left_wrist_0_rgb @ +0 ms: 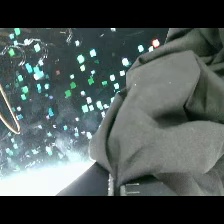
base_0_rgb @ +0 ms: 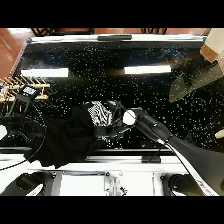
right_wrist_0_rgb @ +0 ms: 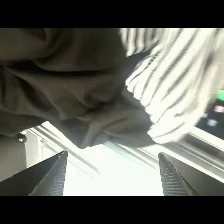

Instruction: Fold the shirts.

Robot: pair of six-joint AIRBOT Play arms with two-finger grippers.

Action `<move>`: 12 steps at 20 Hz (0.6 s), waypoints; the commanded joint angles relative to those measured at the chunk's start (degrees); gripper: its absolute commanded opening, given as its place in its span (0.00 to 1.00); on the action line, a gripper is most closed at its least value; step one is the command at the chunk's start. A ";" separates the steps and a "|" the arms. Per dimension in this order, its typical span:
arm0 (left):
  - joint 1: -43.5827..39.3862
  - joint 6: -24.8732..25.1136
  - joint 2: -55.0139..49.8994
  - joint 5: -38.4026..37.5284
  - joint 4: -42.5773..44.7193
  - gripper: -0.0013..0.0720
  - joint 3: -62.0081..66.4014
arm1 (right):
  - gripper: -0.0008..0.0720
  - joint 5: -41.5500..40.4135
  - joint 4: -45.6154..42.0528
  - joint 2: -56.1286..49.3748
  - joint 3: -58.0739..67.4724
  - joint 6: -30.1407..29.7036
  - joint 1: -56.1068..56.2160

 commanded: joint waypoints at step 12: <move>0.33 -0.02 0.17 1.40 -0.04 0.09 -0.50 | 0.94 -2.01 -1.22 -7.61 -0.46 4.13 2.43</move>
